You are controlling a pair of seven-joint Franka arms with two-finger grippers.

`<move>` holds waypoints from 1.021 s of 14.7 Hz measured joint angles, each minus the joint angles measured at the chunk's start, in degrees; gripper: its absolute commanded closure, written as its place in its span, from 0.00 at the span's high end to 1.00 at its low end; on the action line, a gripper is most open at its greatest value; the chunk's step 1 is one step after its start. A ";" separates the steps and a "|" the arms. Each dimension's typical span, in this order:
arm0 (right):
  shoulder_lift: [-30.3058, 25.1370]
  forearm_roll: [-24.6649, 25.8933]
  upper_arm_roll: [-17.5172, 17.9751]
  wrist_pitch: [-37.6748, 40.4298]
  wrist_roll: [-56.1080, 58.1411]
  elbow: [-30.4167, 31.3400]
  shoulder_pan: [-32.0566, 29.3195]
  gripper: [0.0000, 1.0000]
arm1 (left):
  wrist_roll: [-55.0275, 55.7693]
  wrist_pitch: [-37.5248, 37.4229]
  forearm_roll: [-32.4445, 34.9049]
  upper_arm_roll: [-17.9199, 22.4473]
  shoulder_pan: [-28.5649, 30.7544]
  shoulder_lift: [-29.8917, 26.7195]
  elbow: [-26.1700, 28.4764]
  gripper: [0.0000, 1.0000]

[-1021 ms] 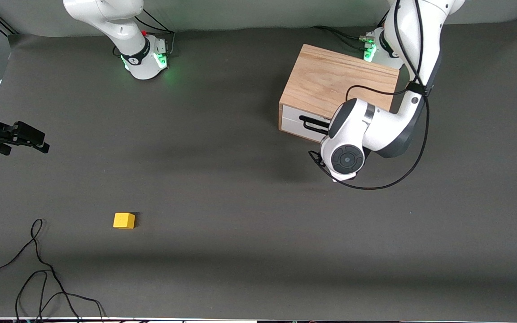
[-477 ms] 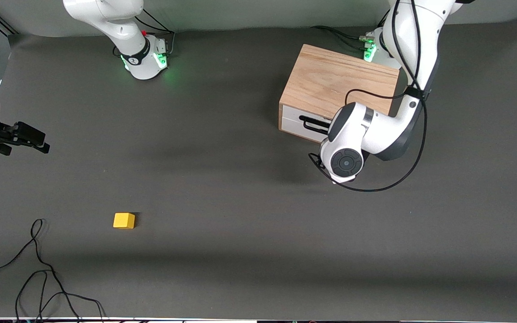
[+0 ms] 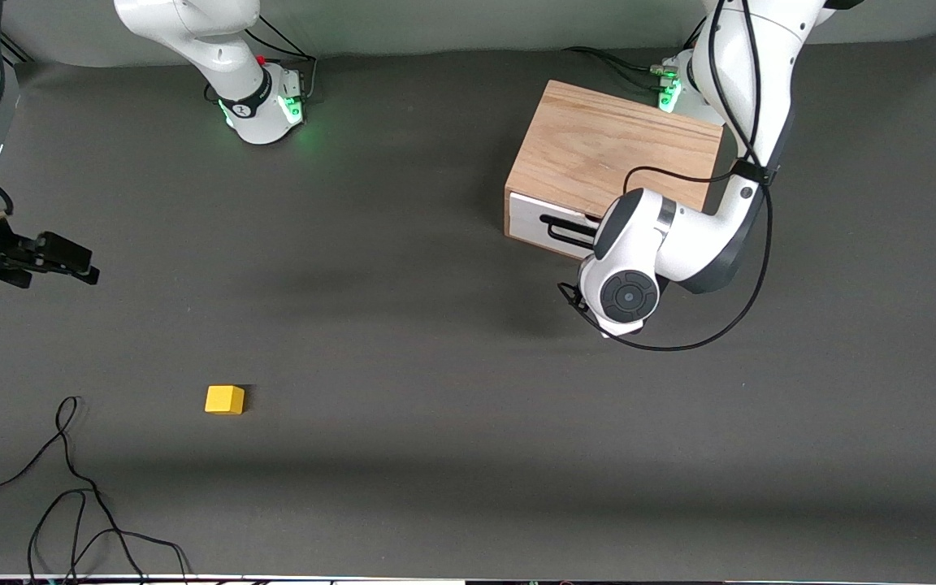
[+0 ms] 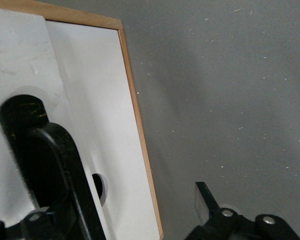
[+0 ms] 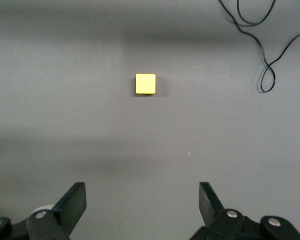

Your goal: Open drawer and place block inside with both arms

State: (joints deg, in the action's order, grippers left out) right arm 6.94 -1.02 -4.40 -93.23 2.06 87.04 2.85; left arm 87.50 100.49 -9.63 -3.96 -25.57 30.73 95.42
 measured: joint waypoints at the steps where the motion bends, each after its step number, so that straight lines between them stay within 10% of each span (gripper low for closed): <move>1: 0.78 0.00 0.00 0.00 0.00 0.00 0.03 1.00 | 0.00 0.46 0.00 0.00 0.00 -0.01 -0.08 0.99; 15: 12.09 -0.04 0.01 -17.17 0.00 7.37 0.25 1.00 | -1.23 15.62 3.82 -0.07 -0.10 0.95 -4.01 0.99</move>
State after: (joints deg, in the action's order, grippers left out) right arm 19.03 -1.06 -4.39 -110.40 2.06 94.41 3.09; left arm 86.27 116.11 -5.82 -4.03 -25.67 31.67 91.41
